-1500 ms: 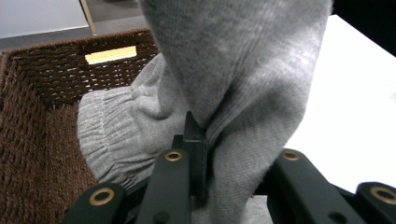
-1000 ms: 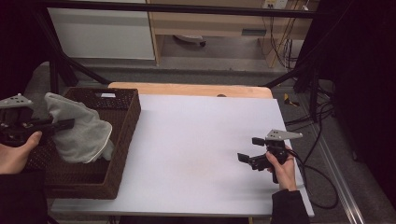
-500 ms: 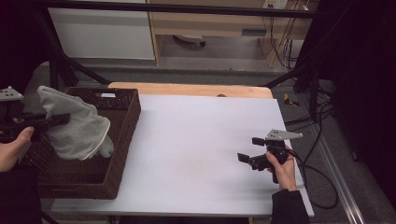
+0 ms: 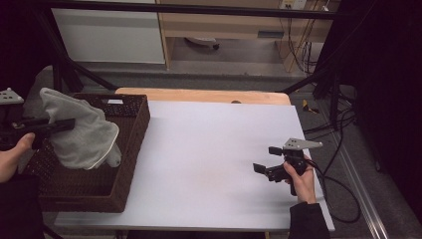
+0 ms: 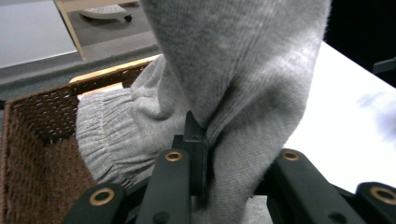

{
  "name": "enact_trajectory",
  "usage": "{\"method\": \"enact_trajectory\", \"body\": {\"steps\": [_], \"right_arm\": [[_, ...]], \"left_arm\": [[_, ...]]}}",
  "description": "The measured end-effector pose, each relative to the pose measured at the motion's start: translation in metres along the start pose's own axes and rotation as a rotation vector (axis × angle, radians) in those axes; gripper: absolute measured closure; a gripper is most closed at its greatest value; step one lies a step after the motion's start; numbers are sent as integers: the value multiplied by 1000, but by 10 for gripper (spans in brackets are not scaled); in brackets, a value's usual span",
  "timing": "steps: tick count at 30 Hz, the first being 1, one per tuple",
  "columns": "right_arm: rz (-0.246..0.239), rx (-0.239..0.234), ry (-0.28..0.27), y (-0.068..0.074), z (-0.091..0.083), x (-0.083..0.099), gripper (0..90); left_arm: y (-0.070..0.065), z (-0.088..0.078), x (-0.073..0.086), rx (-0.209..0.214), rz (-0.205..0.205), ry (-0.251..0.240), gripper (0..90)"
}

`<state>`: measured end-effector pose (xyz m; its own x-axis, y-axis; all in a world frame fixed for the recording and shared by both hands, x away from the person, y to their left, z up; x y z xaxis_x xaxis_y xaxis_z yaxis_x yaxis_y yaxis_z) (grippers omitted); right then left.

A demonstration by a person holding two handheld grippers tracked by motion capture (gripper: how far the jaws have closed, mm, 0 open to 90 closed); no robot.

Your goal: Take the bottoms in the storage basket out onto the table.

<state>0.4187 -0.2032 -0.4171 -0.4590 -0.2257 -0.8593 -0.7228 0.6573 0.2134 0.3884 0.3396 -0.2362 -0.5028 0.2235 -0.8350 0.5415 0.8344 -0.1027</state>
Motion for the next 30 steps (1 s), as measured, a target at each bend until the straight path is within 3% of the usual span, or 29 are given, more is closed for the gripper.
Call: {"method": "enact_trajectory", "body": {"steps": [18,30], "right_arm": [[-2,1,1,0,1,0,7],[-2,0,1,0,0,0,7]], "left_arm": [[-17,9,-14,27,33,-1,752],[-34,28,-20,61,61,20,752]]}}
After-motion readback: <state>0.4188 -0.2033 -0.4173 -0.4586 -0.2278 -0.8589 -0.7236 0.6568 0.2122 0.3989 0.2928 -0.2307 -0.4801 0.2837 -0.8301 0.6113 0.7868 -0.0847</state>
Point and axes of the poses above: each handheld gripper's, and its own axes: z roughly forward along the jaws, x roughly out of its underside, y roughly to its left, the point moved 7 cm from there along z, roughly forward along the jaws, and after that the axes turned 1 degree about -z, right-handed, at the moved point
